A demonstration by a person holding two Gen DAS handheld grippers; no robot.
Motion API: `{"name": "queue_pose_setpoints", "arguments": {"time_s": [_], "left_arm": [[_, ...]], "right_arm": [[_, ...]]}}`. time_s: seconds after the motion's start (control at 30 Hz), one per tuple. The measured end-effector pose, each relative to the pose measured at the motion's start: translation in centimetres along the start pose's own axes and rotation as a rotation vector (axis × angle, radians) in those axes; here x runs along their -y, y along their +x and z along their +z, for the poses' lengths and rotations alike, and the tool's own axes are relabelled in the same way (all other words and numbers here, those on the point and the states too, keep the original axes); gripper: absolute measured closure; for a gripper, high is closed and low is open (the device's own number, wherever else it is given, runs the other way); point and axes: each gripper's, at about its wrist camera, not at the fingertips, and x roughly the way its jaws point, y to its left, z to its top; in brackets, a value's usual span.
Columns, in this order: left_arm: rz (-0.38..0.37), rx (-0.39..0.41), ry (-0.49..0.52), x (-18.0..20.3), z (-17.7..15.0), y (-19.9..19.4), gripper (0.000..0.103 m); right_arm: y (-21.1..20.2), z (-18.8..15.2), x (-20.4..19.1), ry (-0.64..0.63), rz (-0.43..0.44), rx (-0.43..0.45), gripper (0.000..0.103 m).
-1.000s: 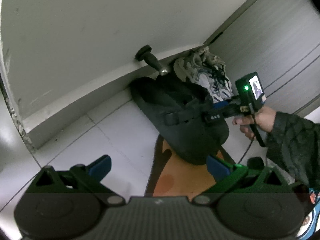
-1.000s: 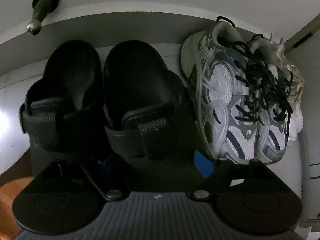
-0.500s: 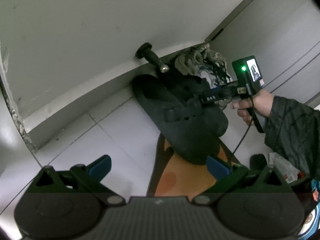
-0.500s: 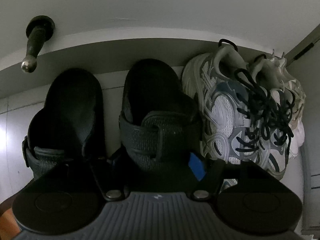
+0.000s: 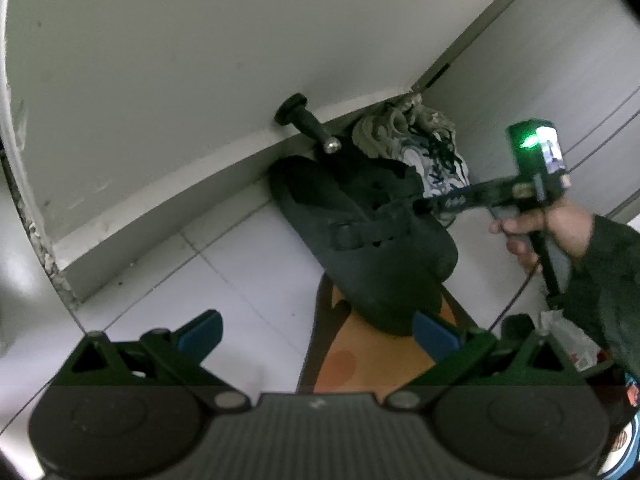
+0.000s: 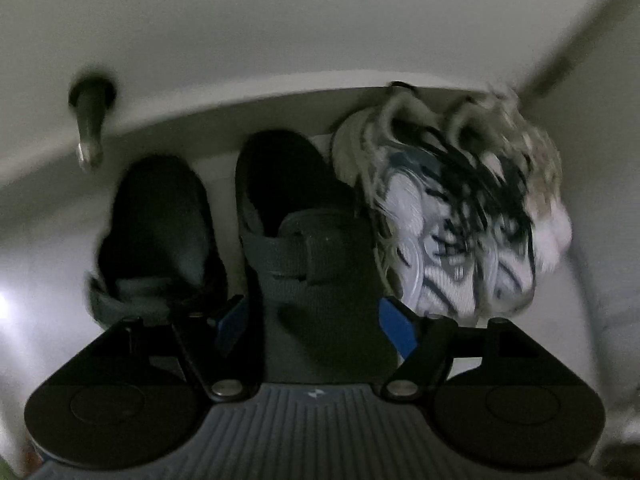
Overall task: Organize scattered shoes
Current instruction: 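Push the strap clogs against the wall and open the right gripper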
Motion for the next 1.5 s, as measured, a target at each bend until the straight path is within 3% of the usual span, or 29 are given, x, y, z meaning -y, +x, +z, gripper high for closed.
{"name": "queue_pose_setpoints", "arguments": {"time_s": [0.17,0.3,0.5,0.67,0.8,1.2,1.5], "left_arm": [[0.003,0.005,0.034,0.6,-0.1,-0.1,0.000],[-0.005,0.008,0.036,0.7,-0.2,-0.3,0.000],[-0.025,0.012,0.037,1.0,-0.3,-0.5,0.000],[-0.056,0.011,0.006,0.7,-0.2,-0.7,0.000],[-0.075,0.007,-0.025,0.3,-0.1,-0.8,0.000],[-0.109,-0.044,-0.053,0.2,-0.4,-0.2,0.000],[-0.111,-0.044,-0.053,0.2,-0.3,-0.2,0.000]], "right_arm": [[-1.2,-0.7,-2.9,0.011,0.090,-0.005,0.021],[-0.5,-1.2,-5.8,-0.080,0.094,-0.028,0.014],[1.5,-2.7,-7.8,-0.052,0.132,-0.105,0.012],[2.6,-3.6,-10.1,-0.153,0.062,-0.103,0.007],[2.9,-3.4,-10.1,-0.165,-0.009,-0.072,0.018],[3.9,-2.9,-10.0,-0.192,0.000,-0.016,0.018],[2.9,-3.7,-10.3,-0.248,0.025,0.016,0.024]]}}
